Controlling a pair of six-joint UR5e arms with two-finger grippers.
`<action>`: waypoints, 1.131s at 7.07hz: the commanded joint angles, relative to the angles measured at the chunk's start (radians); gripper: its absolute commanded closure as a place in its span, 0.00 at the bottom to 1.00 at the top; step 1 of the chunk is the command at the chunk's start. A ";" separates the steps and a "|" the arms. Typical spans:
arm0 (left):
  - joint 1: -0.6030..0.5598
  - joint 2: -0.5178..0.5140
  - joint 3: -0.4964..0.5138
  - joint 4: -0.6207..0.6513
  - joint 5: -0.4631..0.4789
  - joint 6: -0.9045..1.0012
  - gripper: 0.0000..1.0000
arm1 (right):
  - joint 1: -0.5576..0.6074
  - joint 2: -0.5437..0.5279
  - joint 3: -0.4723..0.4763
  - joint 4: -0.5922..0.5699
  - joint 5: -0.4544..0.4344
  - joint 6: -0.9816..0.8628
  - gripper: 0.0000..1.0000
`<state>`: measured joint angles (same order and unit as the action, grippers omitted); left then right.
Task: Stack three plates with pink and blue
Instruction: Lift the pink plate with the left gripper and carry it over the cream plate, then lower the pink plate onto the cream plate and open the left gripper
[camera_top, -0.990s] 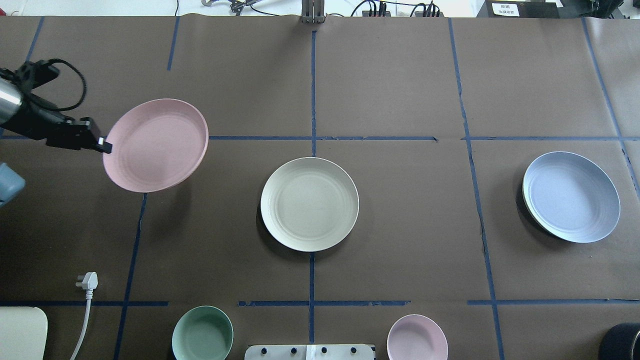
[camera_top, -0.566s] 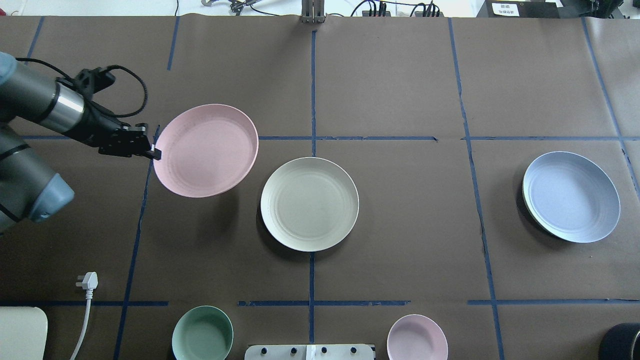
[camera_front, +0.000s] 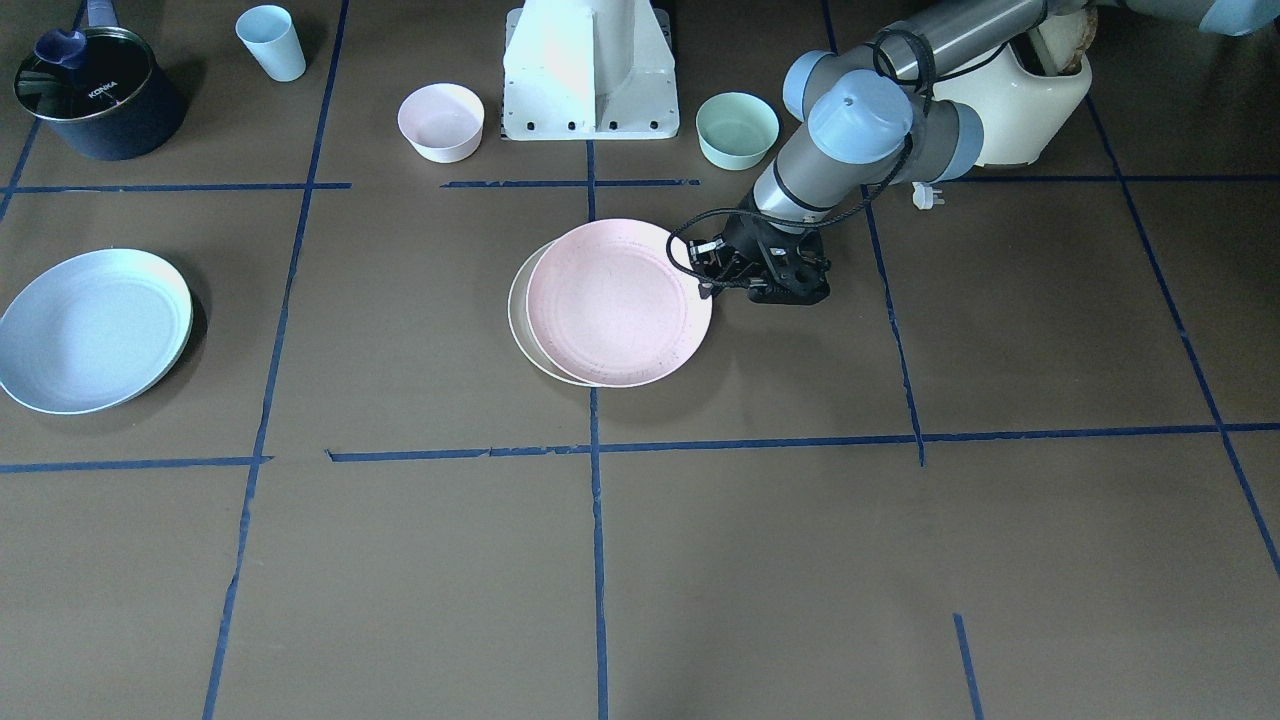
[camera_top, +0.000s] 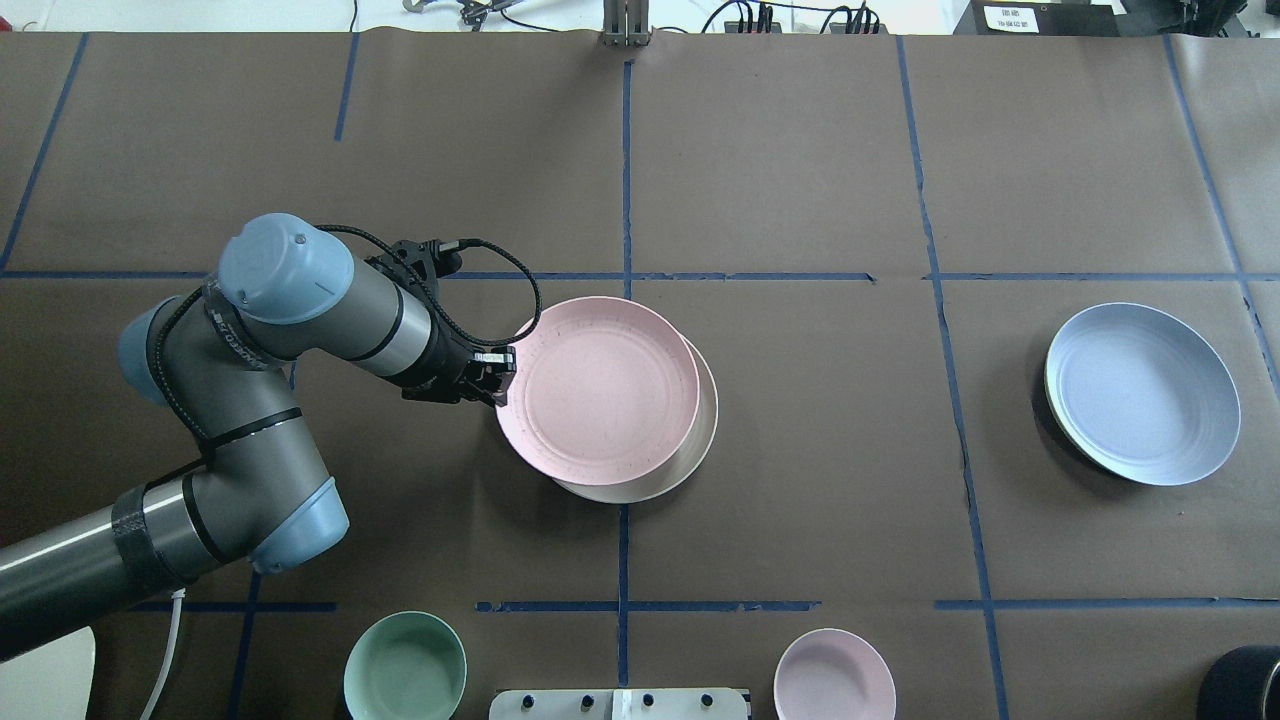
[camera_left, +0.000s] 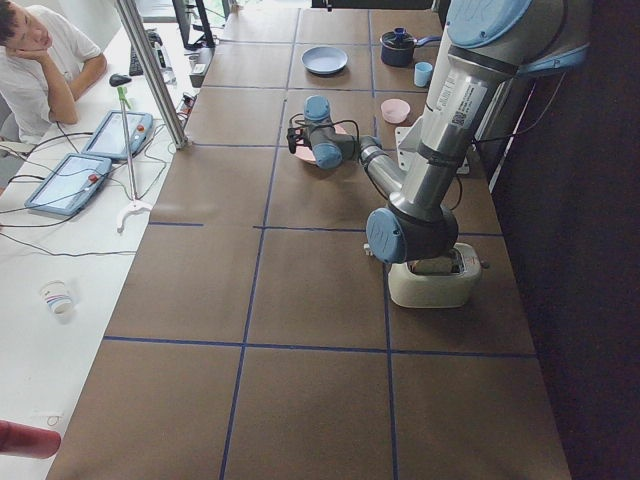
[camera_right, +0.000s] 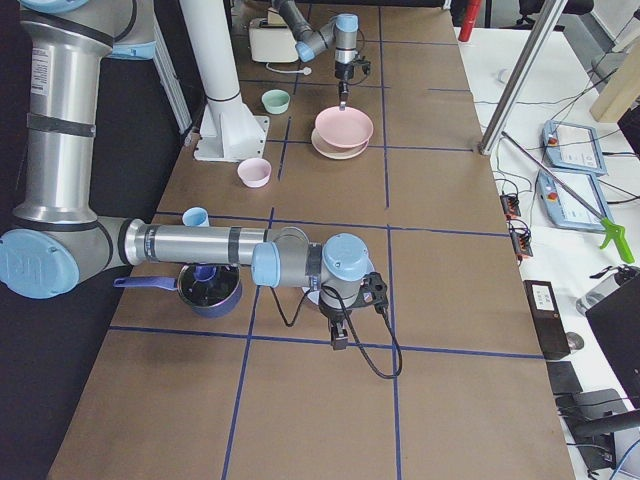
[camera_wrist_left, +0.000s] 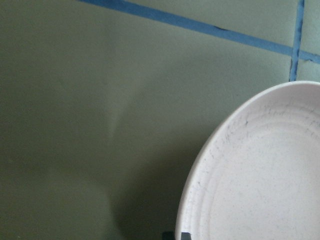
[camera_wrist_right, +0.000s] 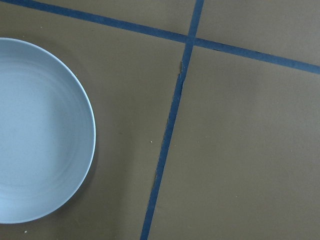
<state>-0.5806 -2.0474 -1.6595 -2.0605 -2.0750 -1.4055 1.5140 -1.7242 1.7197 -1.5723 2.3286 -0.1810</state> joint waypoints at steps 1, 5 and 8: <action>0.031 -0.022 0.007 0.005 0.018 -0.006 0.98 | 0.000 0.000 -0.002 0.000 0.000 0.000 0.00; 0.033 -0.036 0.017 0.005 0.021 -0.063 0.23 | 0.000 0.000 0.000 0.000 0.000 0.000 0.00; -0.002 -0.002 0.000 0.023 0.027 -0.023 0.00 | 0.000 0.003 0.003 0.000 0.002 -0.001 0.00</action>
<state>-0.5589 -2.0720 -1.6501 -2.0507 -2.0409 -1.4523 1.5140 -1.7227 1.7211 -1.5723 2.3296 -0.1814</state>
